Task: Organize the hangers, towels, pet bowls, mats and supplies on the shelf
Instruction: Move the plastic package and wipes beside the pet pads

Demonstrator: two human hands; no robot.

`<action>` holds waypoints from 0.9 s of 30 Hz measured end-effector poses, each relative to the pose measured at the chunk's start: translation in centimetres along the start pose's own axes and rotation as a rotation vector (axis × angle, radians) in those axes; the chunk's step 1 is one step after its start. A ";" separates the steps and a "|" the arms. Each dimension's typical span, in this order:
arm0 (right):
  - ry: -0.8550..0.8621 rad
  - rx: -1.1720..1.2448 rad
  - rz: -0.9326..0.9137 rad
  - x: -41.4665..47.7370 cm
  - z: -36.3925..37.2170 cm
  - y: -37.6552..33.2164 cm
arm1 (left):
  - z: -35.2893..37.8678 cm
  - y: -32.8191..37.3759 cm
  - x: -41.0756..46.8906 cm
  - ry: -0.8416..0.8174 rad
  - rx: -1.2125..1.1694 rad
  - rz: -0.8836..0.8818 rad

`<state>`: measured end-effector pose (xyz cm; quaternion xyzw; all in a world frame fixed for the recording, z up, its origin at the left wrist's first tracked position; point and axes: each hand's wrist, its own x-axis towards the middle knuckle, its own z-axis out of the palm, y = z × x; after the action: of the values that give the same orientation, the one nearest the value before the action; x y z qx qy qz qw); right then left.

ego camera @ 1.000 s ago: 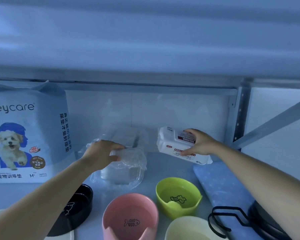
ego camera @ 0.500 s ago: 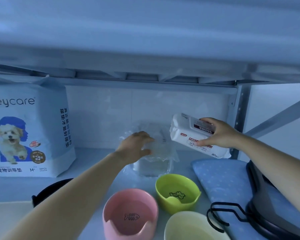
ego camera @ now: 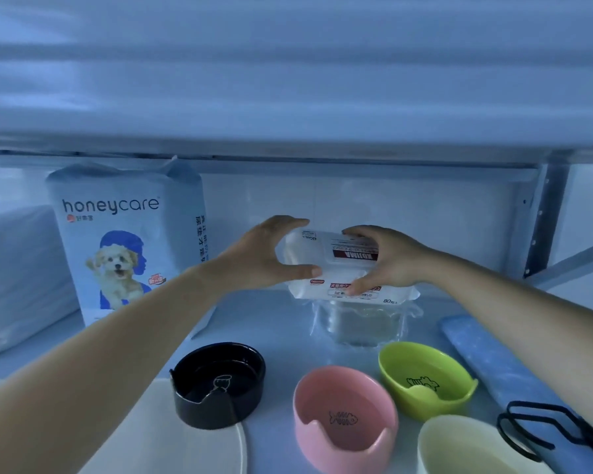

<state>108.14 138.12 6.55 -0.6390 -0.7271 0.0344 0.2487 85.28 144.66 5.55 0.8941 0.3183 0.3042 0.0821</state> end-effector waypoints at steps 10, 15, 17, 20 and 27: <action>-0.091 -0.012 -0.054 3.3 6.1 -6.3 | -2.0 -5.9 -4.2 -0.213 0.125 -0.121; -0.089 0.008 -0.072 4.6 8.2 -7.0 | -1.8 -8.1 -5.2 -0.061 0.125 -0.133; -0.051 0.020 -0.087 4.9 8.7 -7.0 | -1.7 -8.5 -5.2 0.015 0.135 -0.121; 0.062 -0.009 -0.095 5.2 9.0 -6.0 | -1.6 -9.4 -5.1 0.105 0.161 -0.104; 0.042 -0.237 0.028 4.3 8.7 0.3 | 0.3 -12.0 -5.9 0.120 0.180 -0.195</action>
<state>104.67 144.53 0.20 -0.6746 -0.7117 -0.0615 0.1859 75.60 150.46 -1.68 0.8429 0.4340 0.3179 0.0115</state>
